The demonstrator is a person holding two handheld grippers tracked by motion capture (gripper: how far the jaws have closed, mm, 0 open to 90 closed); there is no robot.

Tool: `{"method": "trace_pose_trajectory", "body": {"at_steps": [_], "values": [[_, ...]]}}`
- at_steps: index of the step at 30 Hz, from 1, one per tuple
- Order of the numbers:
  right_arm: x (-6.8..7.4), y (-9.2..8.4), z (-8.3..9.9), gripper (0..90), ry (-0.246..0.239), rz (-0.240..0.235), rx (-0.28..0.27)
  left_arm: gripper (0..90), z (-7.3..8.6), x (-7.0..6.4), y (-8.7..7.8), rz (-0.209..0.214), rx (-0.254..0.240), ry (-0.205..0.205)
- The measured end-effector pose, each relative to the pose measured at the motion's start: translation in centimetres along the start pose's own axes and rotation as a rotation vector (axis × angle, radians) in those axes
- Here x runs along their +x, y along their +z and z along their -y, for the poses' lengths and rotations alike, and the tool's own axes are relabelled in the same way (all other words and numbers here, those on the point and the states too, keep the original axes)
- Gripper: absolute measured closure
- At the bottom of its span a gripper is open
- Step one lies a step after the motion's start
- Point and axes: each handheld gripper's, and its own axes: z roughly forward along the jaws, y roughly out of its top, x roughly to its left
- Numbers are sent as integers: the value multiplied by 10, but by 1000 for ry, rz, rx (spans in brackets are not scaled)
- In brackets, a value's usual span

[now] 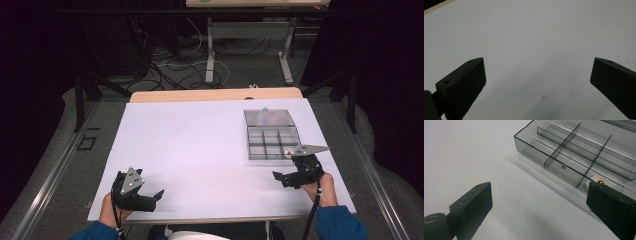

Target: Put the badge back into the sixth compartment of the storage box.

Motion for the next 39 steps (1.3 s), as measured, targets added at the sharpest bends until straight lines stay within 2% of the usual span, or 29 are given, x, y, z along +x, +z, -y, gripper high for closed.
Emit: {"method": "trace_pose_trajectory", "body": {"at_steps": [3,6,7,8,16,18,22,23,25,26,30,31,32,35,39], "values": [[5,-1,3,35,1,-14,8,1,0,0,0,1,0,0],[8,-1,6,19,-15,-23,17,2,0,0,0,1,0,0],[9,-2,7,15,-27,-29,34,2,0,0,0,1,3,0],[11,-1,8,10,-21,-30,23,2,0,0,0,1,6,0],[21,-5,16,1,-55,-30,31,2,0,0,0,-2,6,11],[23,-6,17,1,-58,-34,44,2,0,0,0,-2,7,12],[29,-6,21,1,-60,-28,36,2,0,0,0,-2,8,11],[29,-6,22,0,-76,-35,41,2,0,0,0,-1,7,10],[31,-7,23,0,-78,-44,56,1,0,0,0,0,7,11],[33,-6,25,0,-77,-43,43,2,0,0,0,0,6,10],[36,-7,27,0,-88,-57,61,2,0,0,0,1,8,11],[37,-7,28,0,-89,-51,49,2,0,0,1,-1,6,11],[38,-8,28,0,-80,-58,59,2,0,0,1,-1,6,11],[39,-8,30,0,-96,-65,67,2,0,0,1,1,5,10],[42,-9,32,0,-97,-64,62,2,0,0,1,1,6,10]]}}
